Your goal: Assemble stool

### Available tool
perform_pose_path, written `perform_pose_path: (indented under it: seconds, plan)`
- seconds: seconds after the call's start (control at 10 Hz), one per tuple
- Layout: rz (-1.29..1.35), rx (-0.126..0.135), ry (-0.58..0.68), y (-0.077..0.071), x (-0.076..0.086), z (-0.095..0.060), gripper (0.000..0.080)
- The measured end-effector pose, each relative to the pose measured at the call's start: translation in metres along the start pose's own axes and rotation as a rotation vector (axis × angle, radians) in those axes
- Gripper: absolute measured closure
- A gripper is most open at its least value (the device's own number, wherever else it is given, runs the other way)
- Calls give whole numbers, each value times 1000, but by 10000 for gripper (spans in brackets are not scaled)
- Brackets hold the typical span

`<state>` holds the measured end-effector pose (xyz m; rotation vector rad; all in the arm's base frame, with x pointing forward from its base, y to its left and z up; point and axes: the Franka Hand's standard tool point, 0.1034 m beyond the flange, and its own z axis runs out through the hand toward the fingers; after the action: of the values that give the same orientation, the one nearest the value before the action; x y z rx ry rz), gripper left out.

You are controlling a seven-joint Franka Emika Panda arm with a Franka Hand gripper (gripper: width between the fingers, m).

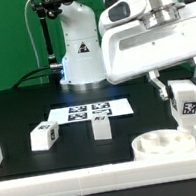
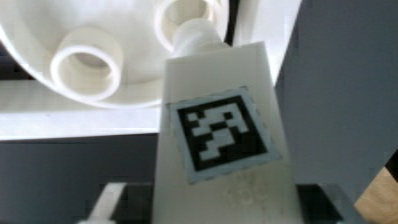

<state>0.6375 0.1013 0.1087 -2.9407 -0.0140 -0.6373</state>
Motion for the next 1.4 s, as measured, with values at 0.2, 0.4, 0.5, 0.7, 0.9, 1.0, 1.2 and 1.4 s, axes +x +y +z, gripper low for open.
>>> perform_pose_path:
  seconds: [0.2, 0.4, 0.5, 0.7, 0.9, 1.0, 1.2, 1.4]
  plan:
    - [-1, 0, -1, 0, 0, 0, 471]
    - [-2, -1, -2, 1, -1, 1, 471]
    - [-4, -1, -5, 1, -2, 2, 471]
    - [-5, -2, -10, 2, -5, 5, 471]
    - [-5, -3, -18, 4, -9, 10, 471]
    - [-5, -3, -21, 4, -10, 11, 471]
    - [-11, -4, -22, 5, -12, 14, 471]
    - [-22, -7, 16, 6, -10, 15, 471]
